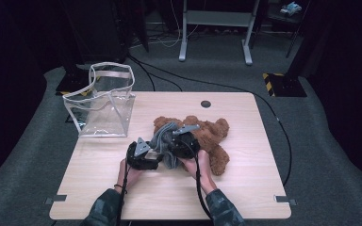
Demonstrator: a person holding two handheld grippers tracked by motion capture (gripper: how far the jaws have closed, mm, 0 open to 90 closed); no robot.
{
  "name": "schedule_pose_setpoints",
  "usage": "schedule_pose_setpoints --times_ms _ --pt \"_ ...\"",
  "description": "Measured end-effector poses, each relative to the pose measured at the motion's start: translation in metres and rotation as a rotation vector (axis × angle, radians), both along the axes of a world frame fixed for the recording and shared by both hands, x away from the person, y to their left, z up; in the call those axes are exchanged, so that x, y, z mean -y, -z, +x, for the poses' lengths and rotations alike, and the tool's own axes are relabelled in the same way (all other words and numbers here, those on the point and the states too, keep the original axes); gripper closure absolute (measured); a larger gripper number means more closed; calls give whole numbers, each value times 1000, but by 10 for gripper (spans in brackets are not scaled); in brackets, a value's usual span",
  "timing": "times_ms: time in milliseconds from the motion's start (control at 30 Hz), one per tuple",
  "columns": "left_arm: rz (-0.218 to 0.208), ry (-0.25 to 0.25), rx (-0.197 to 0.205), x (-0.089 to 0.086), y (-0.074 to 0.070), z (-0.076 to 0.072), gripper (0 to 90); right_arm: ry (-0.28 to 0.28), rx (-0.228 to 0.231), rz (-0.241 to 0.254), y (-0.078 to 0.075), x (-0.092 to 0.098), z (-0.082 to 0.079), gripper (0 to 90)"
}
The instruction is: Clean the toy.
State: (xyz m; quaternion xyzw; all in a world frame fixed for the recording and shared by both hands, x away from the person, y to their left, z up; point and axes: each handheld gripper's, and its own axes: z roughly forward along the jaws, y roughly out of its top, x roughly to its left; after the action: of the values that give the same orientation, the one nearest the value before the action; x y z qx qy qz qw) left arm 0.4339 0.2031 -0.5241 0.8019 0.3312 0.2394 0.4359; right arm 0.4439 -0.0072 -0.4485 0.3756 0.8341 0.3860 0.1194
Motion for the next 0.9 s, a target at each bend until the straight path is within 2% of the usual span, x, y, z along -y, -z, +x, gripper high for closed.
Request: schedule_pose_setpoints --times_ms 67,133,200,267,300,367,433,500,567,667,733,900 --pt "3 -1 0 0 0 0 154 -10 -49 -7 7 1 -2 717" --pt "0 -1 -1 1 1 0 153 -33 -110 -45 13 0 -5 715" --pt "1 -2 -1 1 0 0 153 -32 -113 -50 12 2 -8 716" --pt "-3 -3 0 0 0 0 155 -34 -69 -30 1 7 -9 716" --pt "-3 -4 -1 0 0 0 155 -20 -29 -3 -7 10 -10 717" --pt "7 -2 0 1 0 0 155 35 46 41 -30 19 -10 716" --pt "2 -2 -3 1 0 0 156 83 109 41 -44 25 -7 716" --pt "4 -3 0 0 0 0 156 117 133 16 -51 32 2 715" --pt "-3 -6 1 0 0 0 156 151 121 -57 -49 36 10 714" --pt "-3 -4 0 0 0 0 156 171 76 -95 -37 53 17 715" --pt "-2 -7 2 0 0 0 157 198 58 -72 -33 65 15 715" --pt "-1 -8 1 0 0 0 158 261 52 -47 -34 96 8 716"
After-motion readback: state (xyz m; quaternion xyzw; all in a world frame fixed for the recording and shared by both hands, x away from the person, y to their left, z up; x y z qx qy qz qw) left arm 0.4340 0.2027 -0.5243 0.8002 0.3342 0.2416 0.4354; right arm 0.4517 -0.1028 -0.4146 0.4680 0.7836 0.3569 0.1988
